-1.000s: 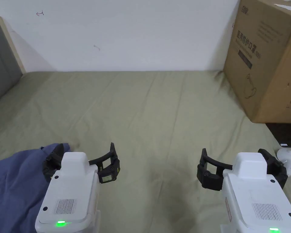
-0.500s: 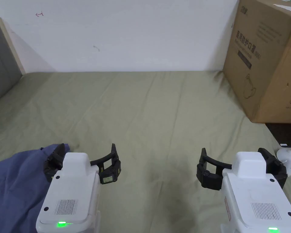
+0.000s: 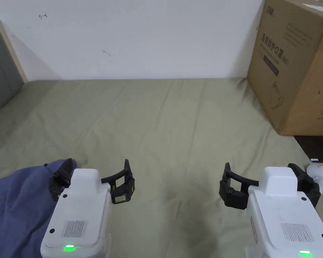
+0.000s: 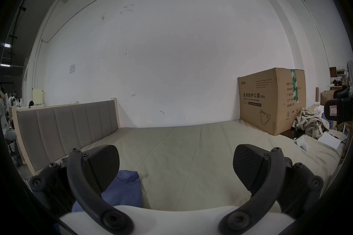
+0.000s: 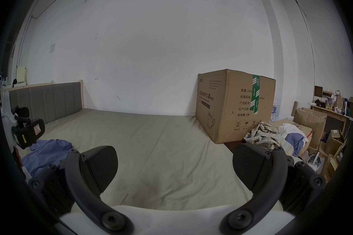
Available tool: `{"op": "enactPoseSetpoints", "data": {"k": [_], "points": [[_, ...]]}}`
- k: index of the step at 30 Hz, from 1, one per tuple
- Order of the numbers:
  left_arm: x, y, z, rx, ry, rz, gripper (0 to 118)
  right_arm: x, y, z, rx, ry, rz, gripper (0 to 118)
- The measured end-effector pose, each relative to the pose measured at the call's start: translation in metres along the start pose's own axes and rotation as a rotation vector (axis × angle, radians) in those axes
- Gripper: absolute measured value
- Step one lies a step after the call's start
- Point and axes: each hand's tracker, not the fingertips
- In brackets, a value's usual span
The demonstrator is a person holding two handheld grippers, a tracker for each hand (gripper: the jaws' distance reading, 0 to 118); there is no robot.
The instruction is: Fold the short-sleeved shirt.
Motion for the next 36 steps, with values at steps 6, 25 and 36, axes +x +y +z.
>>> {"op": "enactPoseSetpoints", "data": {"k": [6, 25, 36], "points": [[0.001, 0.002, 0.000, -0.007, -0.018, 0.009, 118, 0.001, 0.001, 0.000, -0.003, -0.002, -0.005, 117], [-0.015, 0.010, -0.005, -0.060, -0.029, 0.090, 0, 0.002, 0.005, 0.000, -0.013, 0.018, -0.004, 0], [-0.104, 0.009, 0.033, -0.067, 0.181, 0.087, 0, -0.089, 0.022, -0.021, 0.019, 0.302, 0.011, 0]]}}
